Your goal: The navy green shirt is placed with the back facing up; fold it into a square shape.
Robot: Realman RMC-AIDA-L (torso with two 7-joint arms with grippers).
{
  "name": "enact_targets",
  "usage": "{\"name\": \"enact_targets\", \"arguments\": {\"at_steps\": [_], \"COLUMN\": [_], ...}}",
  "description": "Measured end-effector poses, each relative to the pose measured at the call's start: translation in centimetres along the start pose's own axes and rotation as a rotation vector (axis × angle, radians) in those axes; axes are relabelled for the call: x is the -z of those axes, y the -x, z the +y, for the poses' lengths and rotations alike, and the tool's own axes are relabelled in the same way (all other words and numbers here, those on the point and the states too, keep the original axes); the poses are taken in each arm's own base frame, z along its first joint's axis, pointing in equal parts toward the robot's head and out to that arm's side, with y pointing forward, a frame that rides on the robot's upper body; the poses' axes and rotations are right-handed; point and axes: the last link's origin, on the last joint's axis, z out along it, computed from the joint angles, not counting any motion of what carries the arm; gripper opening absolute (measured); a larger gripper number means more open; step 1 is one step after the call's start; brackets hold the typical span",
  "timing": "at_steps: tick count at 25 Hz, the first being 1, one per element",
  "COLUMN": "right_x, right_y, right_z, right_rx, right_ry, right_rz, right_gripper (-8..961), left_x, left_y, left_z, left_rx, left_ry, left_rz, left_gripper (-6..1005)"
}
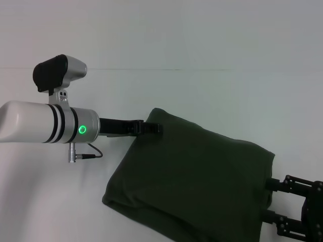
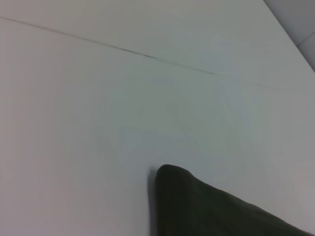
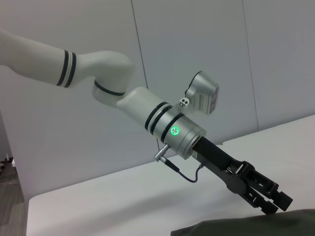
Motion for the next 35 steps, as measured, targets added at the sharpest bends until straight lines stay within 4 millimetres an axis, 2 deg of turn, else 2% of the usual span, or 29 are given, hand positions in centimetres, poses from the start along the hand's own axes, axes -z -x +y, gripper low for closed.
{"name": "enact_targets", "arguments": {"at_steps": [20, 35], "right_x": [-0.1, -0.2], "right_y": [0.2, 0.2], "right_z": [0.0, 0.0], "right_rx": [-0.005, -0.006], "right_ry": [0.01, 0.016], "right_rz": [-0.004, -0.002], "right_gripper": [710, 709], "left_x": [-0.1, -0.7], "left_y": [0.5, 1.0], "left_z": [-0.5, 0.5], "left_rx": [-0.001, -0.019], "left_ry": [-0.024, 0.008], "left_rz": [0.006, -0.035], "left_gripper": [877, 867]}}
